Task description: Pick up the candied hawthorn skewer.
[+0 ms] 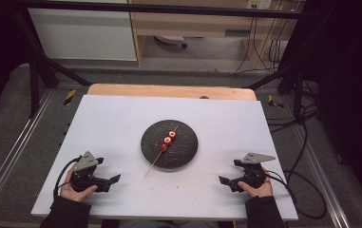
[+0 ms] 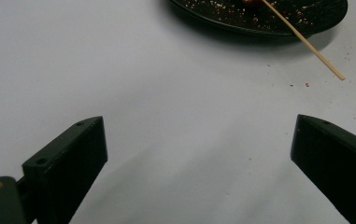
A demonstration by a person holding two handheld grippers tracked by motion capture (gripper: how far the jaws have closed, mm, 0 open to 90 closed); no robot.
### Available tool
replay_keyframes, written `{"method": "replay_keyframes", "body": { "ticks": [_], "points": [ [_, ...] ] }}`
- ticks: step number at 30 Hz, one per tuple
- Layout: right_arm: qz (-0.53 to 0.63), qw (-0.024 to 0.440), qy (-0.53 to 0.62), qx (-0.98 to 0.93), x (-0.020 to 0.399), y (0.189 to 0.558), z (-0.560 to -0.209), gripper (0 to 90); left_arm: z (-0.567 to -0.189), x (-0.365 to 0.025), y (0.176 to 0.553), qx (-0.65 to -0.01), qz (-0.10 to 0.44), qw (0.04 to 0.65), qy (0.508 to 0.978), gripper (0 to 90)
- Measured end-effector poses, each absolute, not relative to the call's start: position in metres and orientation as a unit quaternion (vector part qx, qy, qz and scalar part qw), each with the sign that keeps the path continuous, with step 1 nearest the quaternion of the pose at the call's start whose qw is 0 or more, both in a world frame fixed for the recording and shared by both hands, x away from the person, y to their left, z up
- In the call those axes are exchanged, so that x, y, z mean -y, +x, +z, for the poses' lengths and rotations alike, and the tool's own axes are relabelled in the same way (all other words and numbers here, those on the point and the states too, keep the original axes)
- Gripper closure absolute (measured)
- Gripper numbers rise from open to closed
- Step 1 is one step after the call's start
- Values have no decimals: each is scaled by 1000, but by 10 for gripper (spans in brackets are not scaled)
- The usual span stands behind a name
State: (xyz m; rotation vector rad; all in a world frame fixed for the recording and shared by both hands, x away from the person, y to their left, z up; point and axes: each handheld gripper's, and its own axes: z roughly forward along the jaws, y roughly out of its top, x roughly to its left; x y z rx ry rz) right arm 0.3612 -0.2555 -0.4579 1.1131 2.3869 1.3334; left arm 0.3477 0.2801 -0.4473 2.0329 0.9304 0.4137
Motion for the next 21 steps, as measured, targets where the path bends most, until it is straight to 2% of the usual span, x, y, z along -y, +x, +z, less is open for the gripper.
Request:
{"method": "replay_keyframes", "body": {
  "ticks": [21],
  "points": [
    [449,96,385,-801,256,361,-457,10,-440,-266,348,-369,164,415,815,35]
  ]
}}
